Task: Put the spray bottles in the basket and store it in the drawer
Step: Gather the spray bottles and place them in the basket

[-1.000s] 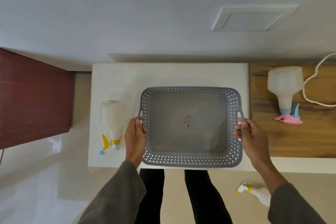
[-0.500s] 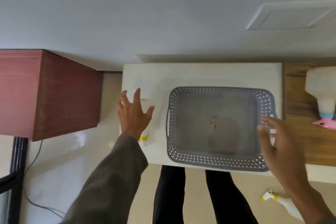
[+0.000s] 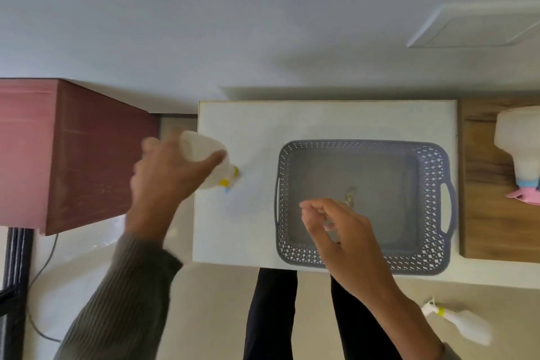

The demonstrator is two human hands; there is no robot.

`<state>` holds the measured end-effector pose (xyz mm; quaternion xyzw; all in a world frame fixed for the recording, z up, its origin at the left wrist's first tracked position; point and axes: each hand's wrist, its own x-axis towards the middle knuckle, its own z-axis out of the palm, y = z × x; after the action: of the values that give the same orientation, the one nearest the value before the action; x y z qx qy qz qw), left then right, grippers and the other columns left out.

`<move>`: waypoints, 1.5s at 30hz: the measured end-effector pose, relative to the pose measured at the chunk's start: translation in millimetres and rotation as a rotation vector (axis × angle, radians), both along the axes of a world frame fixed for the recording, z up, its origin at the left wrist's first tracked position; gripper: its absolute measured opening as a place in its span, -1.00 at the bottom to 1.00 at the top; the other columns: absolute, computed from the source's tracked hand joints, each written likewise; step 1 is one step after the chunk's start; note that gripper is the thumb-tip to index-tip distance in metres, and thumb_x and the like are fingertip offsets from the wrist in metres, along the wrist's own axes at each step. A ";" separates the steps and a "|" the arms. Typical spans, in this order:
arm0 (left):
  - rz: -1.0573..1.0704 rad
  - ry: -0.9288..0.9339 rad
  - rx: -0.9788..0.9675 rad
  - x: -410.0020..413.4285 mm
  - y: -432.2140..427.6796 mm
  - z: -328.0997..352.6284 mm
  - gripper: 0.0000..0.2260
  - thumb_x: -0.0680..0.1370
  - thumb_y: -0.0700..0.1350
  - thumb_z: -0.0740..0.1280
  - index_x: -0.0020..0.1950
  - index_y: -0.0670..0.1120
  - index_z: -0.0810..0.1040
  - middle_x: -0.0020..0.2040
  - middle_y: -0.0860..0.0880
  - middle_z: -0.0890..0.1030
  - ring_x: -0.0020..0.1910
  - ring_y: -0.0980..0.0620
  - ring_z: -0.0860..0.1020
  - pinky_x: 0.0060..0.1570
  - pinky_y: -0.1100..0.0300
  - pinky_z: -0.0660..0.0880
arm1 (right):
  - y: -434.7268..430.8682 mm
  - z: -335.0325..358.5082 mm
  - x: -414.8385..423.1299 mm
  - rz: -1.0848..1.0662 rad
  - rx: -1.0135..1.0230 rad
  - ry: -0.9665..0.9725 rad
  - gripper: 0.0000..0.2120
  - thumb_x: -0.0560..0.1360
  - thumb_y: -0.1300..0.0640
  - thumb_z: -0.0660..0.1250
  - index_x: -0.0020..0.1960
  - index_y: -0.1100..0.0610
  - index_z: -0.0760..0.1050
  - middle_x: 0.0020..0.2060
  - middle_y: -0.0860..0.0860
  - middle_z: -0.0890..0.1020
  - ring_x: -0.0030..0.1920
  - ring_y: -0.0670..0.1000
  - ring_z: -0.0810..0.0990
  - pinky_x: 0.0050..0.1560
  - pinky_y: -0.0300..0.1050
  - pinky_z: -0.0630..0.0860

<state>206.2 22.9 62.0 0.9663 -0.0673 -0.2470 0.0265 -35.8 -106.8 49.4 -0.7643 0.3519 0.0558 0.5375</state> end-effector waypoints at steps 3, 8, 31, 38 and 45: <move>0.143 -0.291 -0.341 -18.3 21.8 47.8 -0.25 0.20 0.51 0.35 0.24 0.13 0.37 0.12 -0.07 0.45 -0.02 -0.15 0.53 -0.19 -0.08 0.58 | 6.7 14.2 24.8 -0.218 0.363 -0.034 -0.83 0.57 -0.05 0.30 0.12 -0.11 0.60 -0.02 -0.23 0.69 0.03 -0.25 0.63 0.06 -0.31 0.54; 0.336 -0.138 -1.075 -91.6 9.1 52.3 -0.42 0.28 0.18 0.51 0.14 0.09 0.29 0.17 0.19 0.49 0.09 0.20 0.59 -0.08 0.32 0.57 | 0.2 31.7 67.1 -0.483 0.752 -0.176 -0.53 0.41 -0.21 0.37 0.24 -0.01 0.57 0.09 -0.09 0.69 0.12 -0.09 0.66 0.18 -0.09 0.53; -0.332 0.121 -0.667 -134.0 -59.6 -101.5 -0.31 0.42 0.00 0.51 0.47 -0.09 0.32 0.51 -0.09 0.33 0.46 -0.05 0.33 0.31 0.08 0.38 | -25.9 -41.9 32.1 -0.278 -0.210 -0.154 -0.65 0.43 0.17 0.52 0.18 0.17 0.57 0.08 0.04 0.67 0.10 -0.01 0.64 0.13 -0.09 0.61; -0.333 0.157 -0.609 -130.1 -62.5 -116.6 -0.31 0.45 -0.04 0.50 0.50 -0.08 0.29 0.54 -0.06 0.28 0.51 0.00 0.24 0.36 0.13 0.30 | -28.7 -61.1 34.8 -0.285 -0.181 -0.173 -0.67 0.41 0.18 0.55 0.12 0.03 0.57 0.02 -0.05 0.66 0.05 -0.10 0.64 0.09 -0.27 0.58; -0.321 0.166 -0.550 -131.8 -59.5 -127.1 -0.32 0.48 -0.02 0.47 0.51 -0.06 0.25 0.55 -0.06 0.25 0.51 0.00 0.25 0.32 0.08 0.35 | -24.9 -74.6 34.5 -0.253 -0.203 -0.150 -0.70 0.41 0.20 0.54 0.11 0.09 0.59 0.00 -0.10 0.64 0.03 -0.10 0.64 0.09 -0.20 0.60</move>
<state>74.4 -36.7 -65.1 0.8765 -0.2805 -0.2987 0.2528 -1.3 -131.7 -25.2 -0.7663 0.4079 -0.1051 0.4851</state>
